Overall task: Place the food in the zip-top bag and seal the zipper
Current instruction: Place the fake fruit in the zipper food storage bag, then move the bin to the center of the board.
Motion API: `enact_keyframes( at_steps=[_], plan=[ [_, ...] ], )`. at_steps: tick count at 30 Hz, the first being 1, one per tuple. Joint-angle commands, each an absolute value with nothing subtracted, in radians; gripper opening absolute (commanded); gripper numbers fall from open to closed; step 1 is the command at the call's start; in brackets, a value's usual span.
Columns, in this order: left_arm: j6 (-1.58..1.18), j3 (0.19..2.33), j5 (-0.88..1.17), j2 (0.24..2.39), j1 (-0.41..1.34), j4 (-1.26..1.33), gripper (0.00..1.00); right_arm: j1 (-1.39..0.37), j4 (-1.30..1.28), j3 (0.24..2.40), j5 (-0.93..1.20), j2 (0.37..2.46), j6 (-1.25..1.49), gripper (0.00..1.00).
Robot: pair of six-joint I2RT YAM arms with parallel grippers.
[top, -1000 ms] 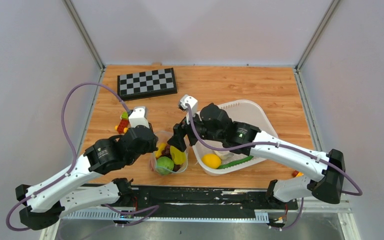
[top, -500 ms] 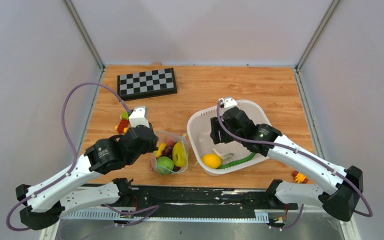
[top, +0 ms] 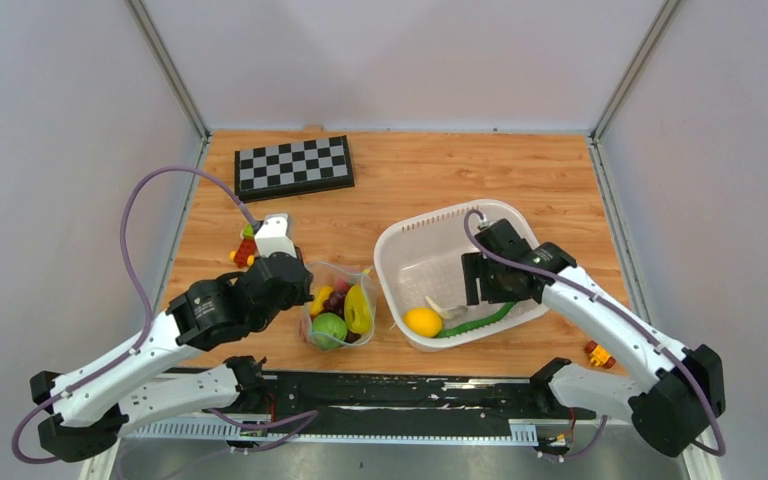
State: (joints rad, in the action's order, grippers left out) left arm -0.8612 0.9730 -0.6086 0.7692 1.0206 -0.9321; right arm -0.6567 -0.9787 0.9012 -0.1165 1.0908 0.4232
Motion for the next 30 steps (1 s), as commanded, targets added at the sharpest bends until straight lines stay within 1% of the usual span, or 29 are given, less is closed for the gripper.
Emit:
enact_keyframes(
  at_steps=[1, 3, 6, 10, 13, 15, 18, 19, 21, 23, 28, 30],
  plan=[
    [-0.828, 0.974, -0.645, 0.785, 1.016, -0.885, 0.0, -0.507, -0.881, 0.965, -0.177, 1.184, 0.366, 0.71],
    [-0.824, 0.98, -0.646, 0.798, 1.017, -0.887, 0.0, -0.454, -0.712, 0.994, -0.129, 1.238, 0.296, 0.72],
    [-0.805, 0.984, -0.645, 0.806, 1.015, -0.887, 0.0, -0.399, -0.507, 1.071, -0.06, 1.391, 0.212, 0.73],
    [-0.8, 0.994, -0.675, 0.799, 1.013, -0.914, 0.0, -0.382, -0.395, 1.273, -0.031, 1.66, 0.065, 0.75],
    [-0.796, 0.995, -0.701, 0.787, 1.006, -0.932, 0.0, -0.378, -0.458, 1.508, 0.052, 1.864, -0.041, 0.75],
    [-0.792, 1.002, -0.715, 0.782, 1.0, -0.949, 0.0, -0.378, -0.441, 1.628, 0.152, 1.947, -0.139, 0.76],
    [-0.783, 1.006, -0.731, 0.78, 0.991, -0.961, 0.01, -0.38, -0.347, 1.721, 0.421, 2.043, -0.293, 0.77],
    [-0.776, 1.007, -0.73, 0.78, 0.986, -0.958, 0.01, -0.382, -0.378, 1.774, 0.502, 2.075, -0.337, 0.77],
    [-0.762, 1.019, -0.724, 0.787, 0.982, -0.964, 0.01, -0.394, -0.553, 1.896, 0.54, 2.116, -0.432, 0.77],
    [-0.762, 1.029, -0.737, 0.788, 0.98, -0.986, 0.01, -0.396, -0.635, 1.875, 0.532, 2.077, -0.445, 0.76],
    [-0.744, 1.015, -0.744, 0.762, 0.974, -0.968, 0.01, -0.396, -0.587, 1.502, 0.571, 1.786, -0.405, 0.75],
    [-0.736, 1.013, -0.738, 0.757, 0.971, -0.959, 0.01, -0.394, -0.572, 1.37, 0.534, 1.671, -0.372, 0.74]
  ],
)
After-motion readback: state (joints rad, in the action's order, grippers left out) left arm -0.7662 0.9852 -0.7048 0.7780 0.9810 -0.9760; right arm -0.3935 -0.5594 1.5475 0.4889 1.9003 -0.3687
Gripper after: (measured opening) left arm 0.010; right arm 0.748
